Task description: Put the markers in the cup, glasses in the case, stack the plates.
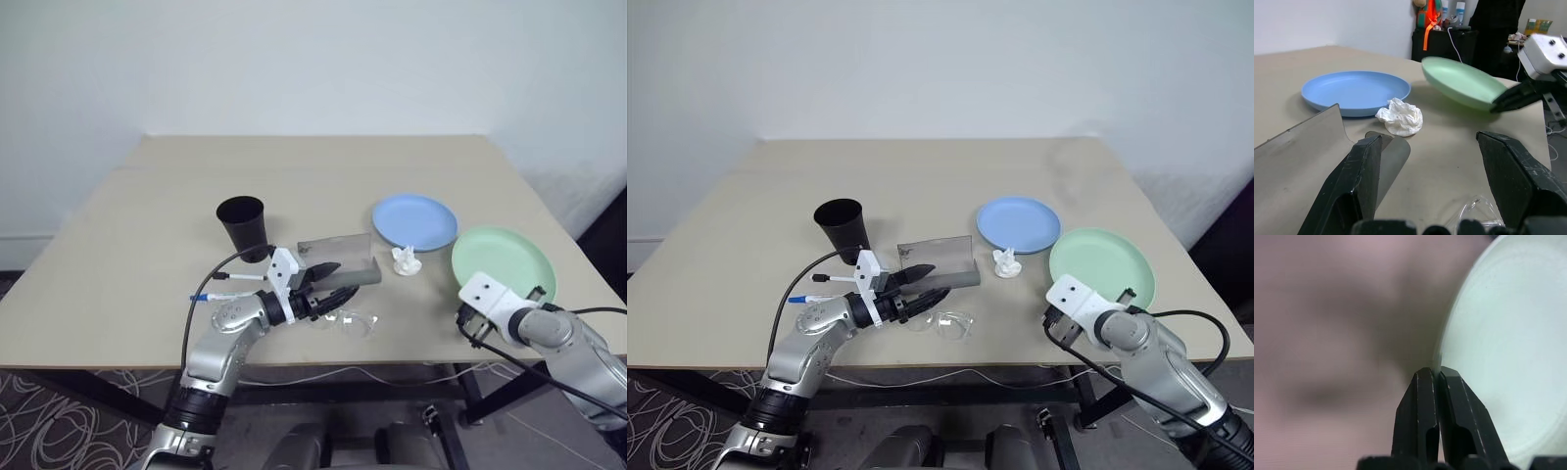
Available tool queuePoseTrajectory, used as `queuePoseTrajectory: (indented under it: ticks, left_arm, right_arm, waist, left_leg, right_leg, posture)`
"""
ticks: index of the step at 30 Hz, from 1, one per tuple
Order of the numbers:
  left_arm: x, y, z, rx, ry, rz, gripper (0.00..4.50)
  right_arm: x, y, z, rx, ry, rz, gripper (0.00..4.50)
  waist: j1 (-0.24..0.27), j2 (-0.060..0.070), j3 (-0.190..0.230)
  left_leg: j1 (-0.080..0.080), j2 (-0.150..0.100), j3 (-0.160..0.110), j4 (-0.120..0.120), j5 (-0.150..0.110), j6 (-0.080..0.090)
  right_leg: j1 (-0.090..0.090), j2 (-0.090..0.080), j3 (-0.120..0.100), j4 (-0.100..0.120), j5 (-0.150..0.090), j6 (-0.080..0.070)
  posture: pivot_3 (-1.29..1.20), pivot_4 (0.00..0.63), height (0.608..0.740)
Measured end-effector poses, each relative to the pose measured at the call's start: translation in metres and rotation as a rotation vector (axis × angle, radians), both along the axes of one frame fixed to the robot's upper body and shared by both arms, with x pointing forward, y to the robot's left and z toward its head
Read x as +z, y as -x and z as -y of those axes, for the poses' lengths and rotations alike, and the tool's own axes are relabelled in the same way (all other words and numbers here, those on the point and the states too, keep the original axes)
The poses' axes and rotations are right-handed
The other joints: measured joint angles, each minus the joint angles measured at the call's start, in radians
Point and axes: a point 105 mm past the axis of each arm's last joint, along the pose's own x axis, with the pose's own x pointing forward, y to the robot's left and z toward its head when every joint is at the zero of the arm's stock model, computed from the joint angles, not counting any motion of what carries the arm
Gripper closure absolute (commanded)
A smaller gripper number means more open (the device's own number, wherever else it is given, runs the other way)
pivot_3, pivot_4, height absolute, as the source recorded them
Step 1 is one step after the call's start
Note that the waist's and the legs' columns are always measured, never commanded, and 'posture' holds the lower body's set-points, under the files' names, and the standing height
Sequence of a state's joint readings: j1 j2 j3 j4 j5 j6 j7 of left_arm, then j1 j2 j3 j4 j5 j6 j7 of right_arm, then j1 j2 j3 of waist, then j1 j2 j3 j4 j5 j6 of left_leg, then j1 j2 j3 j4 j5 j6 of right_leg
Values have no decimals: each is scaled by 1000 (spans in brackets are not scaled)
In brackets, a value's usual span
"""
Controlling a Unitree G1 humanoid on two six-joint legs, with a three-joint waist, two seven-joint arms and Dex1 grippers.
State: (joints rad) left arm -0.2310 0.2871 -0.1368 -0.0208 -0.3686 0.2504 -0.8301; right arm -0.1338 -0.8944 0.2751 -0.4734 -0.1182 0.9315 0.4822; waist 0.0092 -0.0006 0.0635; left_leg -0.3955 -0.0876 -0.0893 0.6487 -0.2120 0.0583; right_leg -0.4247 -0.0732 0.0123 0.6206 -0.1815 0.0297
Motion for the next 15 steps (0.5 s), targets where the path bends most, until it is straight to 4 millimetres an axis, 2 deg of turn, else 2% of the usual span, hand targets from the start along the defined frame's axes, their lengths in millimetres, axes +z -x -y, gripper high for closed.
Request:
queuePoseTrajectory:
  ticks: [5, 9, 11, 15]
  left_arm:
    - [1, -2, 0, 3, 0, 8, 1249]
    - [0, -5, -1, 8, -1, 6, 1249]
    - [1, -6, -2, 11, -1, 10, 1249]
    - [2, -8, -2, 13, -2, 19, 1249]
  right_arm:
    - [20, -26, -2, 76, 30, 105, 4489]
    - [38, -56, -11, 195, 28, 170, 4489]
    - [43, -68, -20, 258, 25, 185, 4489]
    - [44, -106, -47, 398, 0, 187, 4489]
  waist:
    - [1, 0, 0]
    - [0, 0, 0]
    - [0, 0, 0]
    - [-8, 0, 0]
  left_leg:
    - [0, 0, 0, 0, 0, 0]
    - [1, 0, 1, 0, 0, 0]
    - [1, 0, 1, 0, 0, 0]
    - [2, 0, 2, 0, 1, 1]
  right_leg:
    - [0, 1, 0, 0, 0, 0]
    - [0, 1, 0, 0, 0, 0]
    - [1, 2, 0, 0, 0, 0]
    - [1, 2, 1, 1, 1, 0]
  posture:
    - [0, 0, 740]
    - [0, 0, 740]
    - [0, 0, 740]
    - [0, 0, 740]
